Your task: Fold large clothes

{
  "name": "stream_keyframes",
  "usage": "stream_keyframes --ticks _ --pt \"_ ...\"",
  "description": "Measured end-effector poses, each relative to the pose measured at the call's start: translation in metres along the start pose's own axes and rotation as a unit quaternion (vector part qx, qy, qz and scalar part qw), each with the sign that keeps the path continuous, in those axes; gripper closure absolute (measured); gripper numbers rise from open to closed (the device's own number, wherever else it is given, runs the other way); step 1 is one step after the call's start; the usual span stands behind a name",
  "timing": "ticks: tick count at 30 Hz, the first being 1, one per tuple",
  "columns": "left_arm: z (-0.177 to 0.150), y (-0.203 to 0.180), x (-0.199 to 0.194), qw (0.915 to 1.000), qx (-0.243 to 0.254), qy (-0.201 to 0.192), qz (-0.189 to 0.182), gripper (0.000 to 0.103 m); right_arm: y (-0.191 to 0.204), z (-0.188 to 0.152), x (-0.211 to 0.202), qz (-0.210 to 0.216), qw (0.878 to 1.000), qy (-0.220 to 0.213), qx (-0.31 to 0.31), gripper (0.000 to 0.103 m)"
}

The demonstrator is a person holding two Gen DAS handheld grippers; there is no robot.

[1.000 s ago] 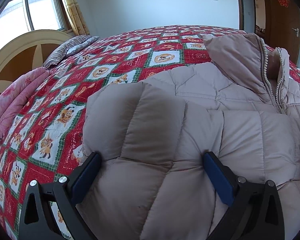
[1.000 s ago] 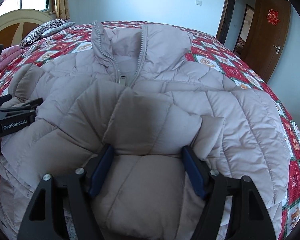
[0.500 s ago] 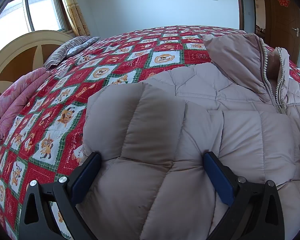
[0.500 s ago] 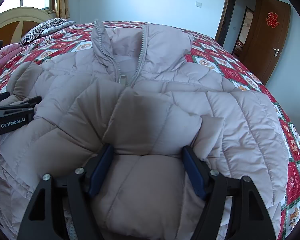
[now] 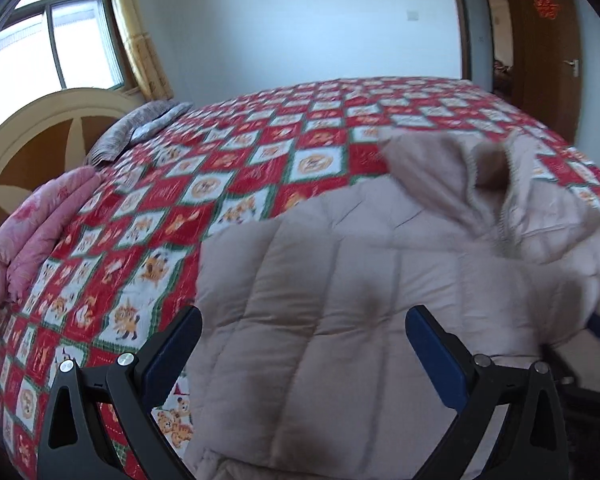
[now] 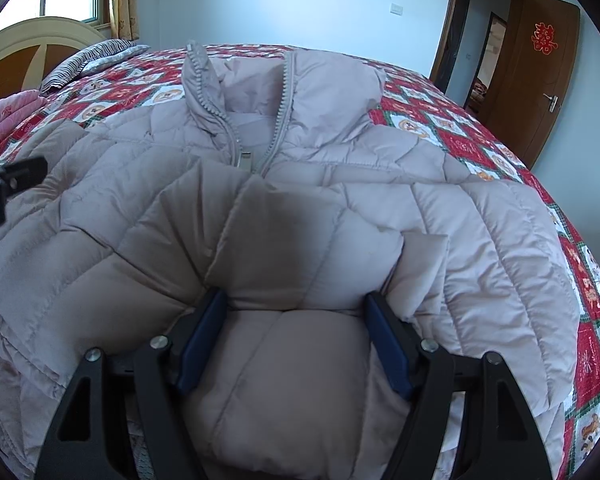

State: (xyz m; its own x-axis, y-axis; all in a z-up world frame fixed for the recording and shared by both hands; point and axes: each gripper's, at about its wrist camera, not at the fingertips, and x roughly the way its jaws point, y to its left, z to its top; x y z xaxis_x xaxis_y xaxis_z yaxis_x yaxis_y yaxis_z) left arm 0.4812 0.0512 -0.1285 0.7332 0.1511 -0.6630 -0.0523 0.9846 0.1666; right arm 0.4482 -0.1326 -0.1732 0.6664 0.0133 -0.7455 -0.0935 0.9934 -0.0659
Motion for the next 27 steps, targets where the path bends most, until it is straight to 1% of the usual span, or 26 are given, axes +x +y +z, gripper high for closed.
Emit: stream_keyframes --ticks 2,3,5,6,9,12,17,27 --pt "0.002 -0.016 0.001 0.9993 0.023 0.011 -0.026 0.001 -0.001 0.0 -0.001 0.002 1.0 -0.001 0.002 0.029" --pt "0.0 -0.026 0.007 0.9987 0.042 0.018 -0.021 0.001 -0.001 -0.001 -0.001 0.003 1.0 -0.001 0.003 0.029" --pt "-0.006 -0.039 0.022 0.9969 0.072 0.026 0.021 0.001 -0.002 -0.001 -0.002 0.005 1.0 -0.002 0.005 0.029" --pt "-0.01 -0.04 0.03 0.9966 0.074 0.028 0.026 0.001 -0.001 -0.001 -0.002 0.006 1.0 -0.003 0.006 0.029" --pt "-0.016 -0.029 0.043 0.9988 0.039 0.03 -0.007 0.001 -0.002 -0.001 -0.002 0.01 1.0 -0.004 0.008 0.028" --pt "-0.019 -0.026 0.049 0.9988 0.022 0.035 -0.026 0.001 -0.002 -0.002 -0.003 0.009 1.0 -0.005 0.007 0.028" --pt "-0.022 -0.032 0.053 0.999 0.024 0.034 -0.018 0.001 0.0 -0.002 -0.002 0.006 1.0 -0.003 0.004 0.028" --pt "-0.024 -0.03 0.052 0.999 0.019 0.033 -0.024 0.001 0.002 -0.001 -0.001 -0.001 1.0 -0.003 -0.002 0.028"
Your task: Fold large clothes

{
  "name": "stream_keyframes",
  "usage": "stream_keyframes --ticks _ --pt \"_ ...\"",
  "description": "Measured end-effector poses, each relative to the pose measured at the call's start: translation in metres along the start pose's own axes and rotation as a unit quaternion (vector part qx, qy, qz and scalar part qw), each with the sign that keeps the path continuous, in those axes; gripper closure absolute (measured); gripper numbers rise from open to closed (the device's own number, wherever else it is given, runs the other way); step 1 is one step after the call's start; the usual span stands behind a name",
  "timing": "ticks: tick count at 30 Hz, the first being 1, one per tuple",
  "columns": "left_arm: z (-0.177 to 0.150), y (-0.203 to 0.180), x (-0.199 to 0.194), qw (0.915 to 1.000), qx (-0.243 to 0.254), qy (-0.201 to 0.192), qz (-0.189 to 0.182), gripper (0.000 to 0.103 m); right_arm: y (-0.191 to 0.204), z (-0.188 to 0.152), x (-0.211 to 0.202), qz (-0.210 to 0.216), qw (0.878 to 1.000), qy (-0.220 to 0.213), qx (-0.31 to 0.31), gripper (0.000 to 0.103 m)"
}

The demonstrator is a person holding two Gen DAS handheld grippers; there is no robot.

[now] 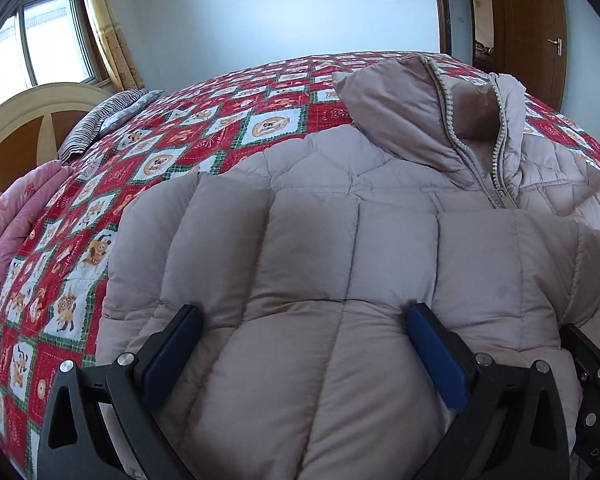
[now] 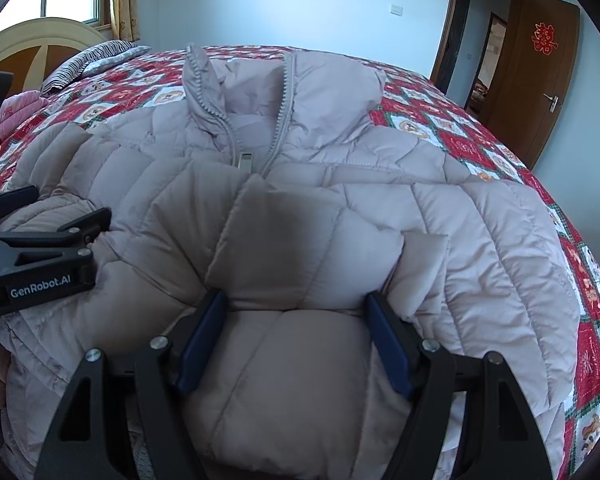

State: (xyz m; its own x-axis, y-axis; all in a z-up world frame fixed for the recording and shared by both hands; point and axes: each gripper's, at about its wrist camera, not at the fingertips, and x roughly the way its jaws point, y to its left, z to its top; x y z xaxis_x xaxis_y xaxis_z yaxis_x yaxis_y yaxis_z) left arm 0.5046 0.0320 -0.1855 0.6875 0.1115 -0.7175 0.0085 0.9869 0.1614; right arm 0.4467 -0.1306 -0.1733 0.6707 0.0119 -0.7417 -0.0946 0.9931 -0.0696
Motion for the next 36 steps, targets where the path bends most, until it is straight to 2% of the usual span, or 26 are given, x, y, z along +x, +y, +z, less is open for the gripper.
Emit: stream_keyframes --ticks 16,20,24,26,31,34,36 --pt "0.0 0.0 -0.002 1.0 -0.003 0.001 -0.005 0.001 0.001 0.001 -0.001 -0.011 1.0 0.0 -0.008 0.028" --pt "0.0 0.003 -0.005 0.9999 -0.004 0.001 -0.01 0.001 -0.002 0.001 -0.001 0.0 1.0 0.001 -0.003 0.028" --pt "0.002 0.005 -0.022 0.9998 0.018 -0.003 0.002 0.001 -0.005 0.0 -0.002 0.012 1.0 0.003 0.001 0.027" --pt "0.005 0.009 -0.038 0.9995 0.026 -0.016 0.011 0.001 -0.008 0.001 -0.003 0.024 1.0 0.005 0.002 0.026" --pt "0.035 0.024 -0.077 0.9972 0.014 -0.073 -0.003 0.001 -0.01 0.001 -0.004 0.043 0.999 0.007 0.01 0.024" --pt "0.067 0.028 -0.07 0.9973 0.001 -0.07 -0.021 0.001 -0.013 0.004 -0.007 0.061 0.998 0.017 0.009 0.021" --pt "0.088 0.028 -0.058 0.9974 -0.007 -0.069 -0.018 0.001 -0.016 0.007 -0.008 0.079 0.997 0.027 0.006 0.019"
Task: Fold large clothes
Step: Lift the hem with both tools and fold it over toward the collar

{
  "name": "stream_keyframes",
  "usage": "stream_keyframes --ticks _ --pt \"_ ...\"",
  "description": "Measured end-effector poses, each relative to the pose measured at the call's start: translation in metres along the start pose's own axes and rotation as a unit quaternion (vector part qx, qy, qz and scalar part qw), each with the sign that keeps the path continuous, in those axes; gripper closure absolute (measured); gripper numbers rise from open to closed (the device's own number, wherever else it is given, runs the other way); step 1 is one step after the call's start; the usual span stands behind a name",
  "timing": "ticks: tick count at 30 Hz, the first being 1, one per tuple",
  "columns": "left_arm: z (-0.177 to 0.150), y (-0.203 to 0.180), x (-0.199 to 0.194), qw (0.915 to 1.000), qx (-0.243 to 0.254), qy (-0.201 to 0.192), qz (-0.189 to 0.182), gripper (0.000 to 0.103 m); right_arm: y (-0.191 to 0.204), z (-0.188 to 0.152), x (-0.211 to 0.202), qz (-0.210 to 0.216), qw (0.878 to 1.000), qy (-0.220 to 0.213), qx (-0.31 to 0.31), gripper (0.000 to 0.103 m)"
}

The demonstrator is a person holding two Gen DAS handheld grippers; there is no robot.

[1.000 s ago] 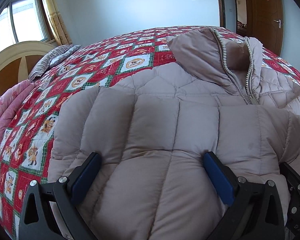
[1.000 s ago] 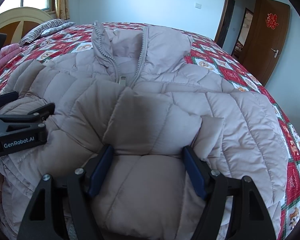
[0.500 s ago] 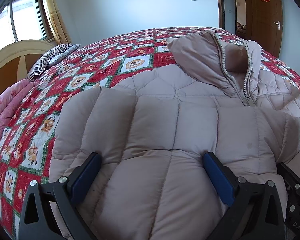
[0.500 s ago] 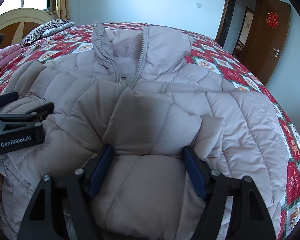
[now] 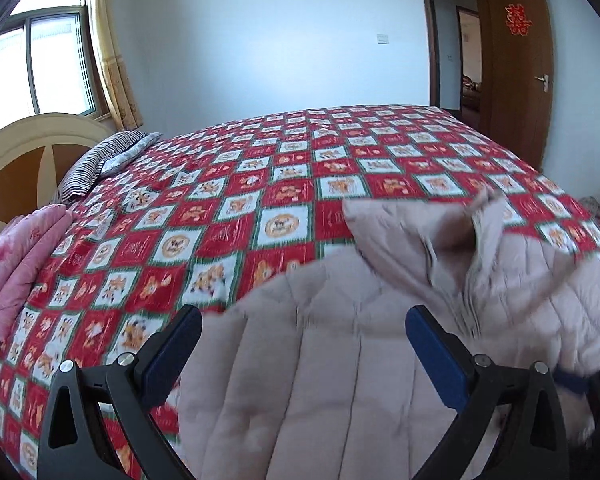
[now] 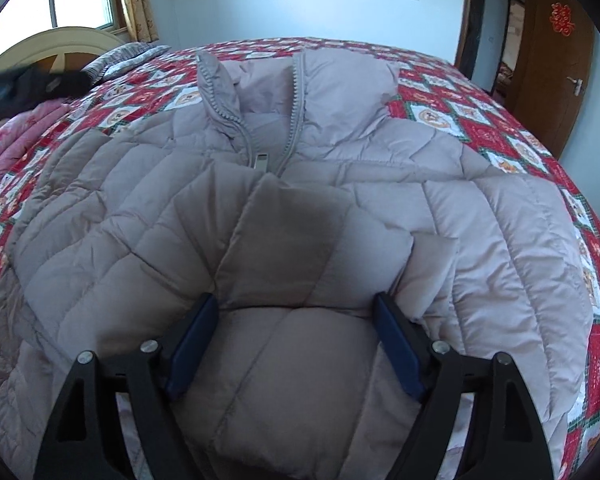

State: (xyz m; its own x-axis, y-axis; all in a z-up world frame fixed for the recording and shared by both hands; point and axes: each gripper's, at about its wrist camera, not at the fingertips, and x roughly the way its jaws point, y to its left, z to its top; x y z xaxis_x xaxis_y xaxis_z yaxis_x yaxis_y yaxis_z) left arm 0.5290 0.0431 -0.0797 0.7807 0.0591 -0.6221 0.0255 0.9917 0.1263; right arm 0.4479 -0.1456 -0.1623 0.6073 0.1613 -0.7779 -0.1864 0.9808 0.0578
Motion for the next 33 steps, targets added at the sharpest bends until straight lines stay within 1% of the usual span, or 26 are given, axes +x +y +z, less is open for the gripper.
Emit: stream_keyframes --ticks 2,4,6,8,9,11,13,16,18,19,20,22,24,26,28,30,32,33 --pt "0.019 -0.005 0.021 1.0 -0.002 0.005 -0.001 0.001 -0.003 0.003 -0.001 0.017 1.0 0.009 -0.005 0.016" --pt "0.037 -0.012 0.046 0.9995 -0.003 0.023 -0.021 0.001 -0.004 0.002 0.001 0.026 0.999 0.009 -0.016 0.013" --pt "0.054 -0.016 0.072 0.9983 -0.022 0.043 -0.032 0.001 -0.001 -0.003 0.003 0.025 0.999 -0.003 -0.029 0.011" --pt "0.068 -0.019 0.093 0.996 -0.039 0.064 -0.049 0.001 0.0 -0.004 0.0 0.027 0.999 -0.002 -0.033 0.011" --pt "0.073 -0.02 0.101 0.995 -0.047 0.071 -0.051 0.001 -0.002 -0.001 -0.002 0.038 0.999 0.006 -0.031 0.011" --pt "0.08 -0.025 0.114 0.9937 -0.049 0.081 -0.059 0.001 -0.011 0.008 -0.012 0.074 0.997 0.022 -0.017 0.011" --pt "0.081 -0.03 0.128 0.9932 -0.033 0.094 -0.061 0.001 -0.025 0.023 -0.023 0.1 0.995 0.014 0.006 0.011" --pt "0.076 -0.033 0.146 0.9935 -0.011 0.103 -0.046 0.001 -0.049 0.057 -0.025 0.088 0.995 0.0 0.037 0.011" --pt "0.072 -0.031 0.154 0.9931 -0.014 0.109 -0.042 0.001 -0.068 0.085 -0.017 0.068 0.995 -0.01 0.066 0.011" --pt "0.07 -0.03 0.158 0.9926 -0.016 0.112 -0.043 0.001 -0.082 0.104 -0.009 0.054 0.994 -0.014 0.091 0.011" --pt "0.069 -0.029 0.161 0.9923 -0.017 0.114 -0.044 0.001 -0.091 0.119 -0.001 0.043 0.993 -0.012 0.108 0.011" --pt "0.066 -0.029 0.164 0.9922 -0.014 0.116 -0.045 0.001 -0.108 0.15 0.018 0.035 0.99 -0.009 0.135 0.011" --pt "0.066 -0.03 0.167 0.9922 -0.009 0.117 -0.044 0.001 -0.118 0.177 0.039 0.029 0.989 0.013 0.143 0.011" --pt "0.066 -0.032 0.168 0.9923 -0.001 0.116 -0.043 0.001 -0.123 0.194 0.053 0.031 0.989 0.029 0.144 0.011" --pt "0.067 -0.034 0.168 0.9925 0.007 0.113 -0.044 0.001 -0.121 0.207 0.07 0.018 0.99 0.056 0.127 0.011" --pt "0.068 -0.037 0.169 0.9928 0.013 0.111 -0.043 0.001 -0.118 0.209 0.078 0.007 0.992 0.068 0.111 0.012" --pt "0.07 -0.039 0.171 0.993 0.019 0.108 -0.044 0.001 -0.117 0.21 0.092 0.008 0.99 0.095 0.104 0.012" --pt "0.071 -0.04 0.171 0.993 0.02 0.108 -0.044 0.001 -0.118 0.208 0.096 0.013 0.99 0.103 0.1 0.017"
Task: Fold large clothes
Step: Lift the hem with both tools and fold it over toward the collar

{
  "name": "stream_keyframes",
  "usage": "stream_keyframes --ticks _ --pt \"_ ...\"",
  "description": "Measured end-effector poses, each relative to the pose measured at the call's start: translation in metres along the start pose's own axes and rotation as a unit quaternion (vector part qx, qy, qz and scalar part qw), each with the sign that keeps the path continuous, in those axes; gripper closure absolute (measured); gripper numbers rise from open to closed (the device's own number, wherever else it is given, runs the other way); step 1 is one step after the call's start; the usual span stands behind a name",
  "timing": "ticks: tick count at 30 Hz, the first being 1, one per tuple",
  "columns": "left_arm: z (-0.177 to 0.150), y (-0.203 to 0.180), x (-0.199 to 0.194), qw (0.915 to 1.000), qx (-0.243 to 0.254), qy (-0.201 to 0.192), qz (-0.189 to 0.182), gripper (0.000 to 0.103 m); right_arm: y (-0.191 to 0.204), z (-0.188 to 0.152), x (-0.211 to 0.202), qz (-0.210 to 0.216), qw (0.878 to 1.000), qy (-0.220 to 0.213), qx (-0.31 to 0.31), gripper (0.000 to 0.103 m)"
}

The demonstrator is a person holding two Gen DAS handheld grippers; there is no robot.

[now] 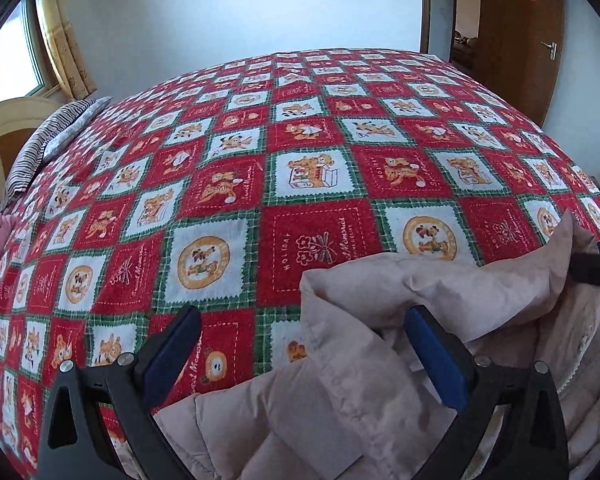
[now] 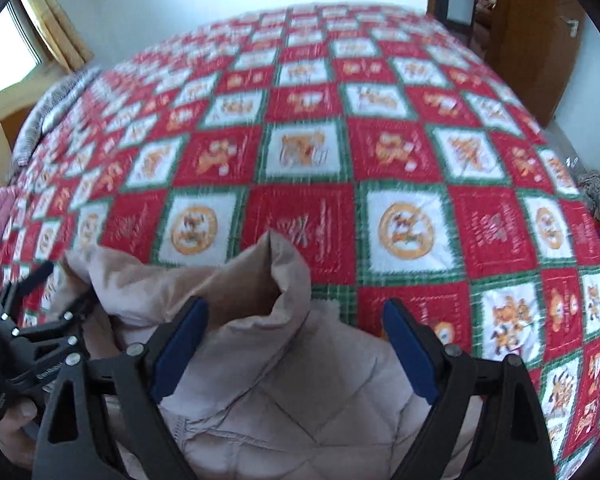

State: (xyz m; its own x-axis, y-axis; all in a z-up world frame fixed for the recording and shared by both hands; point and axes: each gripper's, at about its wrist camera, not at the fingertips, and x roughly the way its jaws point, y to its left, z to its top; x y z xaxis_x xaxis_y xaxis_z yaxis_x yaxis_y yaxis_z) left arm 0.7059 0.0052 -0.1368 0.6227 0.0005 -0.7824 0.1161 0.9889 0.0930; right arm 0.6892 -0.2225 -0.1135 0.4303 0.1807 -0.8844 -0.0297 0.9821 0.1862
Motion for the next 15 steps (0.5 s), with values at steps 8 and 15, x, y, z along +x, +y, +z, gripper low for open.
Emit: stream_keyframes --ticks 8,15 --pt "0.001 -0.009 -0.002 0.9995 0.029 -0.011 -0.007 0.042 0.009 -0.015 0.006 -0.013 0.998 0.001 -0.059 0.083" --pt "-0.007 -0.015 -0.021 0.9976 0.061 -0.027 -0.02 0.097 0.012 -0.031 -0.008 -0.02 0.994 -0.035 -0.097 0.092"
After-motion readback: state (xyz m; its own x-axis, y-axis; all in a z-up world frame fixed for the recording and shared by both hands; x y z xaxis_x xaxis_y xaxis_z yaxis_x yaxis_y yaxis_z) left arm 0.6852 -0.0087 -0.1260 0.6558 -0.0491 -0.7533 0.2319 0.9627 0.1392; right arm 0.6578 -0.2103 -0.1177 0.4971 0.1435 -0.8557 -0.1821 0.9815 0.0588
